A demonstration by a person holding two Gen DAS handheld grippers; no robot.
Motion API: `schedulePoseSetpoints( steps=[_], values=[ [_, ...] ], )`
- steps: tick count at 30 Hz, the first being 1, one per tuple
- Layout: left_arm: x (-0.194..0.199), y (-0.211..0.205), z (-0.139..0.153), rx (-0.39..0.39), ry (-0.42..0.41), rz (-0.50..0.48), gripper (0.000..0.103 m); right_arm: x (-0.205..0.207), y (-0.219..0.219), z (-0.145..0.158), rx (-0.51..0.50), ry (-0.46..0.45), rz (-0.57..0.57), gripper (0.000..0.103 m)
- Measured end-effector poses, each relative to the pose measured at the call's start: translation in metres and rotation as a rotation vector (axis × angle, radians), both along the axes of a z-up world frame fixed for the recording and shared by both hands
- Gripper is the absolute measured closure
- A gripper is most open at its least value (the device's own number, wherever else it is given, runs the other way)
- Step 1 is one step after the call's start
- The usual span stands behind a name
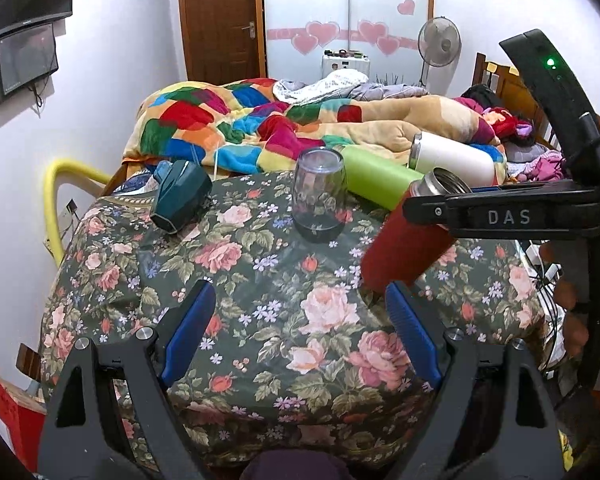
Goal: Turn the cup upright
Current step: 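Rotate the right tool to turn the red thermos upright, silver top up, then set the upright red thermos on the bed and open the right tool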
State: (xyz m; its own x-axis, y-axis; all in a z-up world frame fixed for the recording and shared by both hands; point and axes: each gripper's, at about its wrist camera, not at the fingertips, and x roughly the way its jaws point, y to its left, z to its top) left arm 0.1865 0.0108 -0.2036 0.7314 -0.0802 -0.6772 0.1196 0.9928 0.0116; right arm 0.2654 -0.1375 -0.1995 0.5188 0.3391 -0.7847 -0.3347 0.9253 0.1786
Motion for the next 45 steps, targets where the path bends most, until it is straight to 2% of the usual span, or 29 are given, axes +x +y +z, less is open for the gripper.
schedulePoseSetpoints(
  steps=[7, 19, 24, 29, 35, 41, 45],
  values=[
    [0.008, -0.002, 0.0, -0.018, 0.006, -0.002, 0.016, 0.005, 0.004, 0.01, -0.036, -0.055, 0.005, 0.044],
    [0.014, 0.001, -0.008, -0.033, 0.035, 0.007, 0.016, -0.004, 0.023, -0.002, -0.14, -0.084, 0.056, 0.043],
    [0.012, 0.004, -0.002, -0.049, 0.034, 0.016, 0.016, -0.002, 0.019, 0.003, -0.084, -0.045, 0.05, 0.04],
    [0.003, 0.007, 0.016, -0.092, 0.005, 0.019, 0.016, -0.019, 0.009, 0.025, -0.04, -0.074, 0.044, 0.039],
    [-0.025, 0.007, 0.067, -0.127, -0.122, 0.032, 0.016, -0.066, -0.016, 0.079, 0.02, -0.229, 0.009, 0.039],
    [-0.072, 0.003, 0.132, -0.15, -0.313, 0.018, 0.016, -0.128, -0.043, 0.142, 0.094, -0.445, -0.038, 0.039],
    [-0.106, -0.002, 0.168, -0.151, -0.437, 0.02, 0.016, -0.169, -0.052, 0.172, 0.129, -0.589, -0.064, 0.034]
  ],
)
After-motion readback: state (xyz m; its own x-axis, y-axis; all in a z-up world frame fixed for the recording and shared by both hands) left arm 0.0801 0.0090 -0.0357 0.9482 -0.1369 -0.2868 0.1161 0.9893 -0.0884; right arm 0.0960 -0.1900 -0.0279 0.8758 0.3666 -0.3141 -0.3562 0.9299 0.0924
